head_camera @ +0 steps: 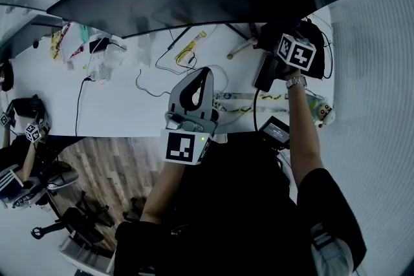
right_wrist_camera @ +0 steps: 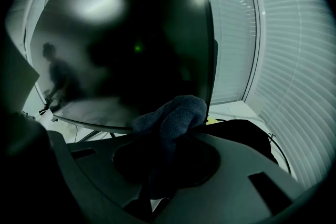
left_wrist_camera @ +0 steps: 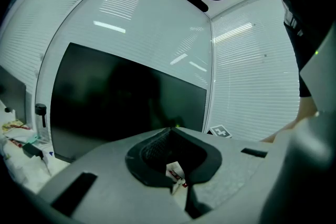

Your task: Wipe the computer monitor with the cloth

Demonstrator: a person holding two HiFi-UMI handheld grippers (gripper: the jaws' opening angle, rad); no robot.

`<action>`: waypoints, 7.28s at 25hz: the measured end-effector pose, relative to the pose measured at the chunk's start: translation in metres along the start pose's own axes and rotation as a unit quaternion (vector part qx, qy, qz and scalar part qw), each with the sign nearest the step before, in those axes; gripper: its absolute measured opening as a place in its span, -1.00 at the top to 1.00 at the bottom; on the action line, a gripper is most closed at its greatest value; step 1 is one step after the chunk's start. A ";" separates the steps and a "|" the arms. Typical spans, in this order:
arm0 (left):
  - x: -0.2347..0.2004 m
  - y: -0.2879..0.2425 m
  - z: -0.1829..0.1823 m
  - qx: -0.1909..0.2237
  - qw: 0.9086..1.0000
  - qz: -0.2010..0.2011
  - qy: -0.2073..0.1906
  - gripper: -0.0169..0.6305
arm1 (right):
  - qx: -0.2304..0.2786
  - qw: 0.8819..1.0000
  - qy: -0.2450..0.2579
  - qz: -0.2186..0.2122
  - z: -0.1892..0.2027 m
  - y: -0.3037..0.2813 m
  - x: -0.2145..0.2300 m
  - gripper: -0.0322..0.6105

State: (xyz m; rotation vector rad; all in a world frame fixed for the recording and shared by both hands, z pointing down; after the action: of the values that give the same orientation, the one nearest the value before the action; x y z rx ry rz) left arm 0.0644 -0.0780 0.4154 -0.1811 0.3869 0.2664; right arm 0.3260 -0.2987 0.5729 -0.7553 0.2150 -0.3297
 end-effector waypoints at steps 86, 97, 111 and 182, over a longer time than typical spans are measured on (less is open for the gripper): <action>-0.240 0.182 -0.056 0.024 0.998 -0.055 0.035 0.93 | -0.011 0.987 0.097 -0.131 -0.049 -0.013 -0.412 0.69; -0.264 0.208 -0.061 0.040 0.995 -0.085 0.040 0.93 | -0.009 0.976 0.131 -0.176 -0.056 -0.018 -0.481 0.69; -0.288 0.245 -0.060 0.054 0.988 -0.138 0.050 0.93 | -0.003 0.967 0.159 -0.199 -0.064 -0.021 -0.531 0.69; -0.219 0.246 -0.073 0.093 0.992 -0.079 0.029 0.93 | 0.308 0.917 0.176 -0.182 -0.269 0.186 -0.501 0.69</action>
State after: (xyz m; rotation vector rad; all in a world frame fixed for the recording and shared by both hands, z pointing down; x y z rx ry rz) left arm -0.2274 0.0911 0.4048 -0.0357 0.4496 0.0678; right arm -0.1815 -0.1586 0.2882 -0.0958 0.2907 -0.8460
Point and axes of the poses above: the fingertips, and each gripper's own axes: y backward along the fingers, x to its right, z out of its underside, the point moved 7 cm from there along y, backward along the fingers, and after that the axes turned 12 degrees about y, right-handed, at the moved point
